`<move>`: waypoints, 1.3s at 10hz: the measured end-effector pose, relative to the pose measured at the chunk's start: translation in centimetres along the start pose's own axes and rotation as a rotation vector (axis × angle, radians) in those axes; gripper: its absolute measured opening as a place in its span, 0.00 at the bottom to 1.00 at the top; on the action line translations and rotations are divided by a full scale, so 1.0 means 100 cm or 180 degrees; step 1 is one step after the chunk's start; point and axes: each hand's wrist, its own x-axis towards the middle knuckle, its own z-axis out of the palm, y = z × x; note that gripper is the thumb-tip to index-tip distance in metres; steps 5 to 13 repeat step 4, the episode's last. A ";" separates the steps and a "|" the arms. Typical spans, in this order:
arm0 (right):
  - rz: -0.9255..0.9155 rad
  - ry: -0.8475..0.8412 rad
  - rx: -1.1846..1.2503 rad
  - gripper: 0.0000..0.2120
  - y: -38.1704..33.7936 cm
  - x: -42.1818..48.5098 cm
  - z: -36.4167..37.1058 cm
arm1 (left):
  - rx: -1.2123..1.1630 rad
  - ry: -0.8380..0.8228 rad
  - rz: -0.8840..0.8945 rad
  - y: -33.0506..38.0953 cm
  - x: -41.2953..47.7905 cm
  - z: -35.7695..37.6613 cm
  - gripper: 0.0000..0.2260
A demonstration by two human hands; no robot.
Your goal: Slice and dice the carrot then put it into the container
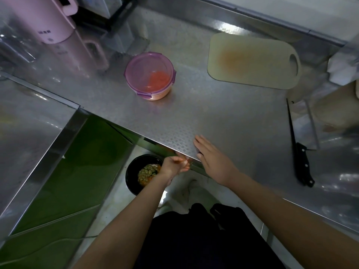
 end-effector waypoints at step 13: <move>-0.0796 -0.0272 0.0072 0.23 -0.068 -0.006 0.039 | 0.3307 0.0898 0.0150 -0.014 -0.014 -0.102 0.10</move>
